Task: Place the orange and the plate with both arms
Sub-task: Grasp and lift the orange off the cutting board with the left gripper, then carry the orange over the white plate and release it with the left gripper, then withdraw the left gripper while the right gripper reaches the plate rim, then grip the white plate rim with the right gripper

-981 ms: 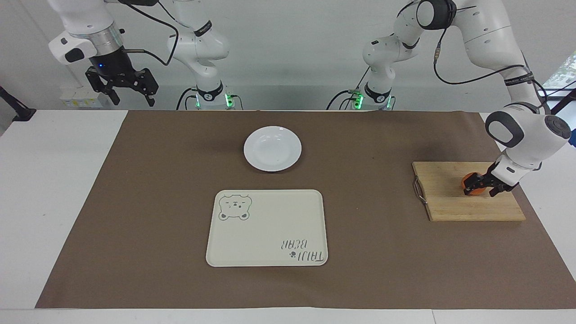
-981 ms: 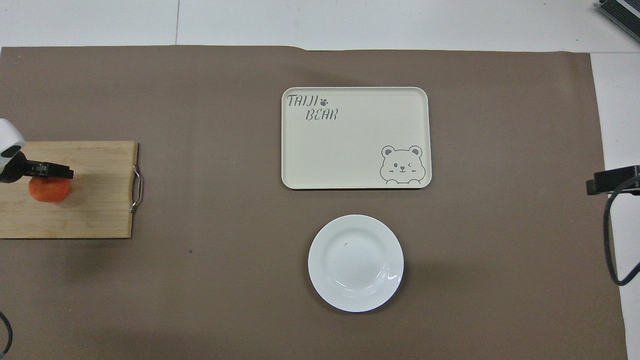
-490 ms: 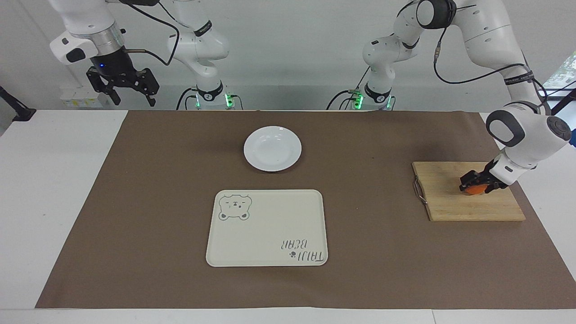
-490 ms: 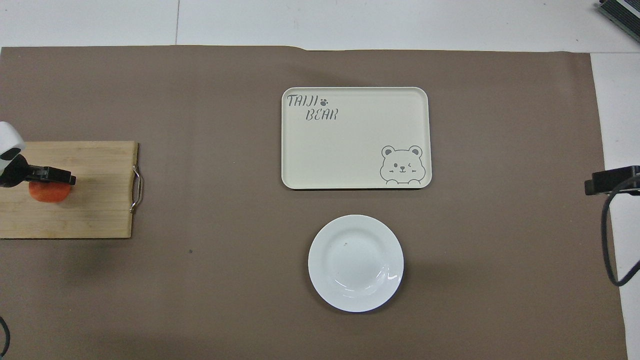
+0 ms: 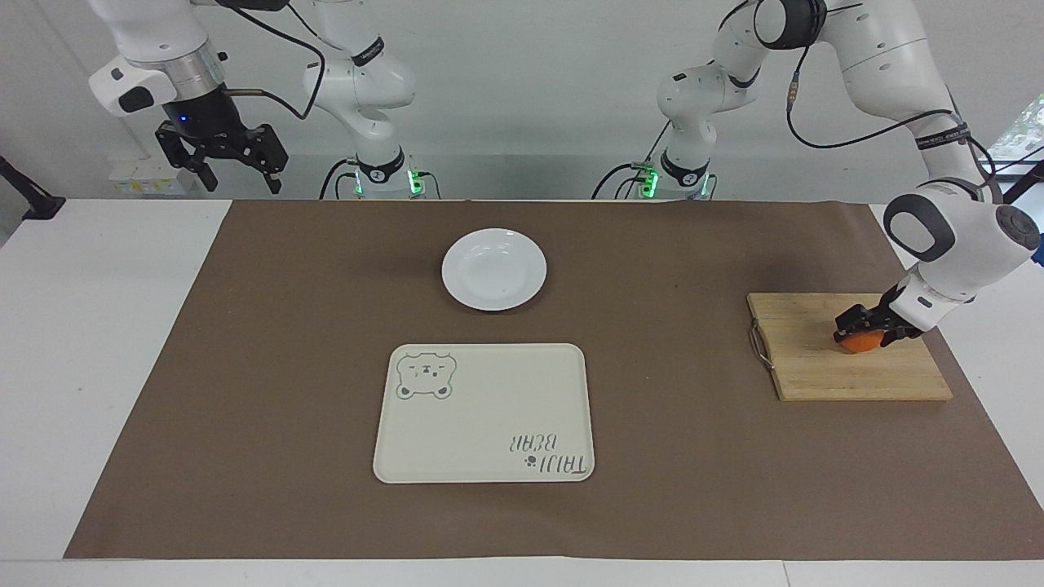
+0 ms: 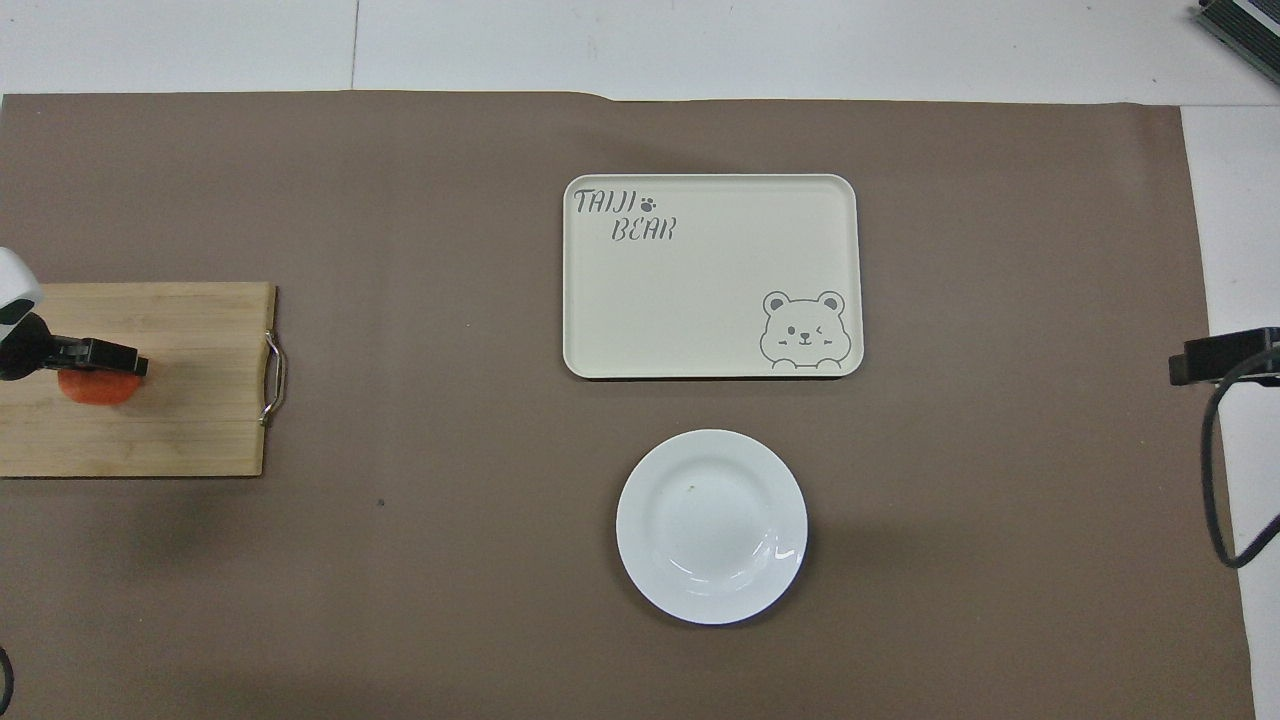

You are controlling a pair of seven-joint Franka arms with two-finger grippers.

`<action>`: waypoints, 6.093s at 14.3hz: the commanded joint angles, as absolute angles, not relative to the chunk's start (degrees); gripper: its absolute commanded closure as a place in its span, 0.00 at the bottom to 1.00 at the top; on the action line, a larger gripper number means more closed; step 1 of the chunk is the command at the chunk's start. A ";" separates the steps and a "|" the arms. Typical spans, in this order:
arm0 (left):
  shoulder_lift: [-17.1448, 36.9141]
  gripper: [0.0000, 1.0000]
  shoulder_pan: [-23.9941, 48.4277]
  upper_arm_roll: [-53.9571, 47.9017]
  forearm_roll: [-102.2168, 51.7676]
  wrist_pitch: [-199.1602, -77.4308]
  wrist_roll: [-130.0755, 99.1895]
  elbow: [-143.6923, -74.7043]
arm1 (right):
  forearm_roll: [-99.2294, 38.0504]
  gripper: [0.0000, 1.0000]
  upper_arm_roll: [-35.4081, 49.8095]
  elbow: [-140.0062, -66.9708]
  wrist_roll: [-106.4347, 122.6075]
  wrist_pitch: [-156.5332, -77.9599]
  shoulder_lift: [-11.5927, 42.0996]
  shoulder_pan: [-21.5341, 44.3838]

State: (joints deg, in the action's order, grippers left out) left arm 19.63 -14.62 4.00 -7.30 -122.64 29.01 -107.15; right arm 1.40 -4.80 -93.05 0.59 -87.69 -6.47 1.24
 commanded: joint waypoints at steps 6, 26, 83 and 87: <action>15.13 1.00 -14.59 3.60 -8.35 -121.55 29.18 -108.28 | 1.76 0.00 -4.57 -94.66 1.41 -88.68 -7.56 1.05; 10.37 1.00 36.36 3.16 -8.35 -129.28 -7.95 -111.61 | 0.62 0.00 -4.57 -95.36 2.63 -88.24 -7.65 1.23; -1.32 0.00 7.91 3.60 0.35 -91.06 9.40 -92.81 | -38.23 1.00 -4.75 -139.49 18.36 -130.96 1.40 22.68; -0.97 0.00 7.91 3.60 0.35 -89.91 7.57 -91.94 | -38.15 1.00 -4.75 -137.38 21.88 -130.43 2.46 20.66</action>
